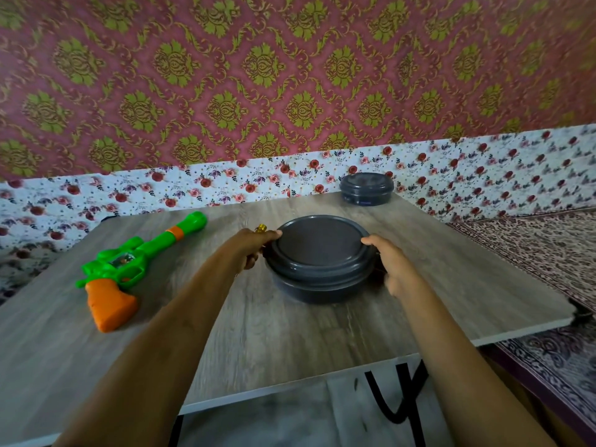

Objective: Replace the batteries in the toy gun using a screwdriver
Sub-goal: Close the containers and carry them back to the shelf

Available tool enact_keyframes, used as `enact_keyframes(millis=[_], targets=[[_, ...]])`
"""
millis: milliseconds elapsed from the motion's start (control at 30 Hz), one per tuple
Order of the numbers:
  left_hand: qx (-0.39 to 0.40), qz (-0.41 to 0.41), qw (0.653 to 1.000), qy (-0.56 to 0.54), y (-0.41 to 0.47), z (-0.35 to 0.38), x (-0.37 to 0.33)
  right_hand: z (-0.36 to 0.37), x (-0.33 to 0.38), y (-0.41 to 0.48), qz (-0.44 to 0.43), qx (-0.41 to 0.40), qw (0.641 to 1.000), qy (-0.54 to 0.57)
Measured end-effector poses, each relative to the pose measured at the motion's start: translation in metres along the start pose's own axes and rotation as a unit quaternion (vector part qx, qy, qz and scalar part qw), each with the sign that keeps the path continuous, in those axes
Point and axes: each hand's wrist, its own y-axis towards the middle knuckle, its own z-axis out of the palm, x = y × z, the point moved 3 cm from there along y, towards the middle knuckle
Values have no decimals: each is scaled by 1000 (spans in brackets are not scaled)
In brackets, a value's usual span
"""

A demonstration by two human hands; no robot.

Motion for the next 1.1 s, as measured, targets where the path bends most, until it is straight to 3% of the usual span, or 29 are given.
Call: enact_keyframes(millis=[200, 533, 733, 933, 1100], targets=[[1, -50, 996, -79, 9, 2, 8, -1, -9, 8, -48, -28, 998, 9], [-37, -43, 992, -112, 9, 9, 7, -1, -5, 15, -111, -41, 991, -58], [-66, 23, 996, -46, -10, 12, 5, -1, -4, 0, -111, -10, 991, -74], [12, 12, 998, 65, -30, 0, 11, -6, -7, -10, -32, 48, 995, -76], [51, 46, 995, 75, -43, 6, 27, -1, -20, -15, -71, 72, 993, -62]])
